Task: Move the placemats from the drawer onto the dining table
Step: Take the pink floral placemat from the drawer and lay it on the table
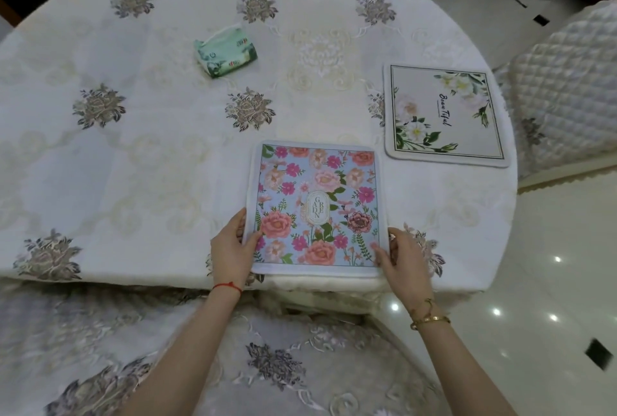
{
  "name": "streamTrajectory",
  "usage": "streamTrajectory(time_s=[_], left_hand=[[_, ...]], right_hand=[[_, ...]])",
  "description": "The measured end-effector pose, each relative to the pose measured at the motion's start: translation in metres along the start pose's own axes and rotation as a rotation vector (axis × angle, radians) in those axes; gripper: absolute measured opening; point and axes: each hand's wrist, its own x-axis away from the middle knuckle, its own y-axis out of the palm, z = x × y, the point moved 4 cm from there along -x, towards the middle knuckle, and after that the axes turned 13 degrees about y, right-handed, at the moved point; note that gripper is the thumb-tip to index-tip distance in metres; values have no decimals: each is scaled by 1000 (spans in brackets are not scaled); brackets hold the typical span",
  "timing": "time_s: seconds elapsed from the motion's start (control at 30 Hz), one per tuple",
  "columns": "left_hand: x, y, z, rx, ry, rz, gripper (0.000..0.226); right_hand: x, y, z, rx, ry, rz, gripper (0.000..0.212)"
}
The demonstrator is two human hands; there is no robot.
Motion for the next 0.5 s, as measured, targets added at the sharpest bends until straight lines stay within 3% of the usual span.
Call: streamTrajectory(time_s=[0.23, 0.5], left_hand=[[-6, 2, -8, -233, 84, -52, 52], [-93, 34, 26, -423, 501, -215, 39]], right_hand=[[-11, -17, -23, 77, -59, 203, 31], [-94, 10, -106, 177, -311, 91, 41]])
